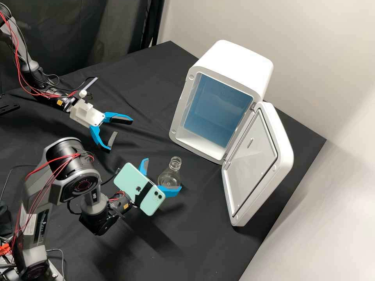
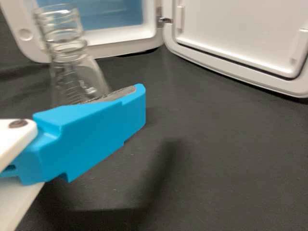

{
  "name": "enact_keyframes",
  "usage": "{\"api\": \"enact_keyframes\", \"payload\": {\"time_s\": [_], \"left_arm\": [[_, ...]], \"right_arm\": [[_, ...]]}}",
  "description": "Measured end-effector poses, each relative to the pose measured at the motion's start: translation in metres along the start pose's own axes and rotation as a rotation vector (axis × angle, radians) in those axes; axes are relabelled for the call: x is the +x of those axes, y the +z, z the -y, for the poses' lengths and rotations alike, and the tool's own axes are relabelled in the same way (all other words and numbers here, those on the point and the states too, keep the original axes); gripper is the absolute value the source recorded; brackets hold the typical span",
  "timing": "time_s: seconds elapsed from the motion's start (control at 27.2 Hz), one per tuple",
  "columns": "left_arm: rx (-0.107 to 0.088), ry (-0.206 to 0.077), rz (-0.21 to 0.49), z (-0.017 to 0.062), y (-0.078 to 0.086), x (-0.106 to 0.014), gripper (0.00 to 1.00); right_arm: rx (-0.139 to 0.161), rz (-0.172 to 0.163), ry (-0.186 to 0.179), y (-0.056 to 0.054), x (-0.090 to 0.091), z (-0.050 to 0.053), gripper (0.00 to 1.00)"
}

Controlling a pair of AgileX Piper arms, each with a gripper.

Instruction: Place the flask in the incubator

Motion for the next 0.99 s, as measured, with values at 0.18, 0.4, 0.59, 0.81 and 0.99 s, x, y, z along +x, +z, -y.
{"api": "enact_keyframes", "payload": {"time_s": [0.18, 0.4, 0.59, 0.81, 0.99], "left_arm": [[0.007, -0.004, 0.011, 0.0004, 0.001, 0.0, 1.0], [0.008, -0.004, 0.013, 0.0005, 0.002, 0.0, 1.0], [0.008, -0.004, 0.013, 0.0005, 0.002, 0.0, 1.0], [0.008, -0.004, 0.013, 0.0005, 0.002, 0.0, 1.0], [0.008, -0.004, 0.013, 0.0005, 0.002, 0.0, 1.0]], "right_arm": [[0.014, 0.029, -0.013, 0.008, 0.002, 0.003, 1.0], [0.016, 0.035, -0.031, 0.015, 0.015, 0.007, 1.0], [0.012, 0.024, -0.038, 0.016, 0.026, 0.008, 1.0], [0.011, 0.022, -0.045, 0.02, 0.036, 0.01, 1.0], [0.011, 0.022, -0.045, 0.024, 0.046, 0.011, 1.0]]}}
